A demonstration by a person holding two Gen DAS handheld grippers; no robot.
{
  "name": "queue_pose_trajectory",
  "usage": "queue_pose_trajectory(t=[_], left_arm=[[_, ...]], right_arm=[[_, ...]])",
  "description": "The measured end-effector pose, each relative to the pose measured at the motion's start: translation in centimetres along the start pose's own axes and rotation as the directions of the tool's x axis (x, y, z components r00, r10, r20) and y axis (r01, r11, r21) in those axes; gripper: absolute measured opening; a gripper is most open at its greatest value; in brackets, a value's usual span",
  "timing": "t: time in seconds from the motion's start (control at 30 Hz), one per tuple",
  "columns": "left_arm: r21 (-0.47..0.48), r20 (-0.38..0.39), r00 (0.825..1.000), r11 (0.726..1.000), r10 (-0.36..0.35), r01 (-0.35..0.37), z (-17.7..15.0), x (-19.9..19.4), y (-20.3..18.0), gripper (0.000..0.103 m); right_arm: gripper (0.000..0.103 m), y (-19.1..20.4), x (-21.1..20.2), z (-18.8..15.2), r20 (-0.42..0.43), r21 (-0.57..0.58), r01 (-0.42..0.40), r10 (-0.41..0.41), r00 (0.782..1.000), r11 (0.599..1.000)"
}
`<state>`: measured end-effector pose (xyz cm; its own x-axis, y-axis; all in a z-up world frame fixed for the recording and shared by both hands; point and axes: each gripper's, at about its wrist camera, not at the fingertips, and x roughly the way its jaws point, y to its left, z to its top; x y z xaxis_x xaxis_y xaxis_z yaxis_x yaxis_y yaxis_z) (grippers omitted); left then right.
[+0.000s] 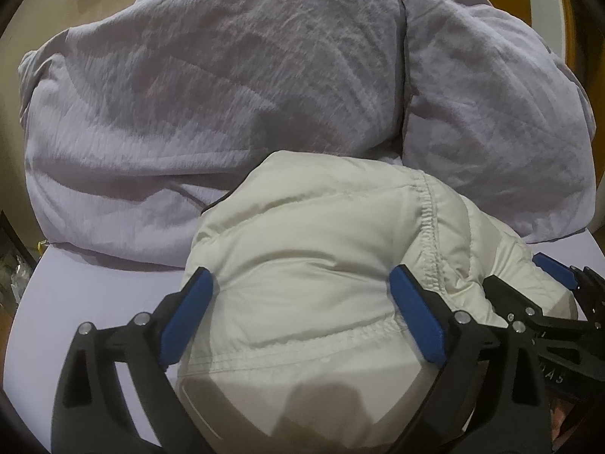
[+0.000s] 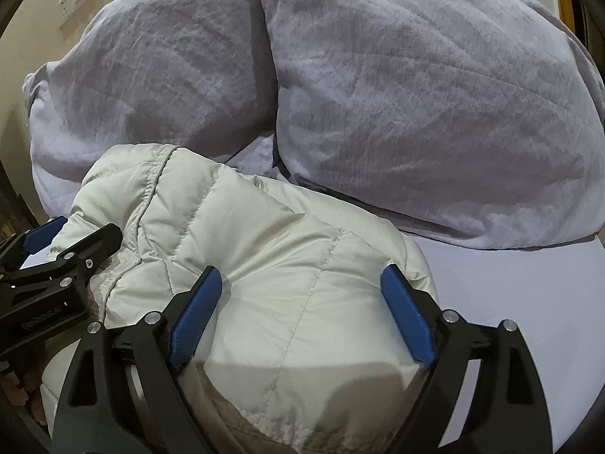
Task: Fold large clothes
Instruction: 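Press both open grippers onto the rolled cream jacket bundle to hold it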
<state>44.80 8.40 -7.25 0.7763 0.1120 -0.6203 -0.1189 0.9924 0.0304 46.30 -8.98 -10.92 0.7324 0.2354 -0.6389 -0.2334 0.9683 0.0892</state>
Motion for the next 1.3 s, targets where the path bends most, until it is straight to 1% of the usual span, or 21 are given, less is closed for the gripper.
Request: queue_pose_trajectory(t=[0.5, 1.3], left_arm=[[-0.011, 0.008, 1.0, 1.0, 0.005, -0.005, -0.5, 1.2, 0.3, 0.099], [-0.008, 0.007, 1.0, 1.0, 0.002, -0.002, -0.3, 1.0, 0.5, 0.101]], right_arm=[[0.09, -0.2, 0.0, 0.1, 0.019, 0.003, 0.005, -0.005, 1.0, 1.0], [0.09, -0.3, 0.4, 0.3, 0.026, 0.005, 0.001, -0.001, 1.0, 1.0]])
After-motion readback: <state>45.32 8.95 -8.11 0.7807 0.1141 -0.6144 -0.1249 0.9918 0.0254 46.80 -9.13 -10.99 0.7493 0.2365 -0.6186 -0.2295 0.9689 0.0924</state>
